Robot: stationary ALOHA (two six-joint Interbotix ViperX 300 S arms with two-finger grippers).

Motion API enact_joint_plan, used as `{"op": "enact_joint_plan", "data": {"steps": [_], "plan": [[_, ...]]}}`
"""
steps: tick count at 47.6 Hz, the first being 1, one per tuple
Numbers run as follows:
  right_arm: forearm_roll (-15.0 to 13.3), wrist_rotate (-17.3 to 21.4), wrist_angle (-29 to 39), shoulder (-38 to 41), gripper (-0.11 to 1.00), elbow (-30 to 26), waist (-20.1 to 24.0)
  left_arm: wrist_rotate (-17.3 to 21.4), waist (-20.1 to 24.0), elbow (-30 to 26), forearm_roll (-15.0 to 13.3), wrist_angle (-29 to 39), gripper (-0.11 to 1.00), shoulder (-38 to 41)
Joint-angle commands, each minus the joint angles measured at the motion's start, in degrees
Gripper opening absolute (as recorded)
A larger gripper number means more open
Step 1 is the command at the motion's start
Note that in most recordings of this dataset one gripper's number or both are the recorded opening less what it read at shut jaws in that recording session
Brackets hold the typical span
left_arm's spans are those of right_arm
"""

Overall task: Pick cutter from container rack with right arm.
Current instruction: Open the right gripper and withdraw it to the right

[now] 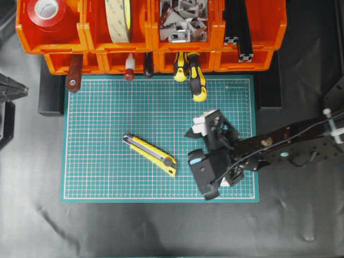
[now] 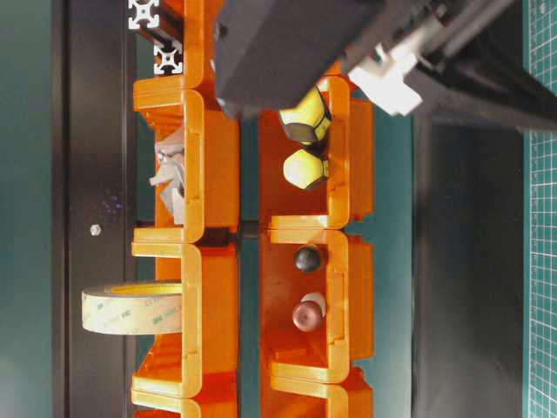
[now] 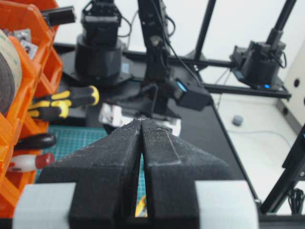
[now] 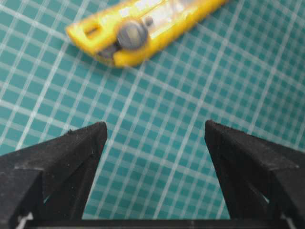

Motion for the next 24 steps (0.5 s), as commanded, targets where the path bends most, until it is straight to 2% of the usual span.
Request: {"op": "enact_joint_plan", "data": {"steps": [1,6,18,24], "plan": [[1.0,0.7,1.2,-4.3,0.79,0.5,0.1,-0.2,-0.2,-0.8,0.1,-0.3,0.00,0.4],[1.5,2.5,1.4,-9.3,0.79,2.1,0.1,-0.2,-0.1,-0.8,0.1,-0.3,0.00,0.5],[1.5,11.7,0.9,-23.1,0.79,6.2,0.0,-0.1,-0.1,-0.7,0.1,-0.2,0.00,0.4],[1.3,14.5,-0.9,-29.2,0.79,9.0,0.0,-0.1,-0.1,-0.7,0.1,0.3,0.00,0.5]]}}
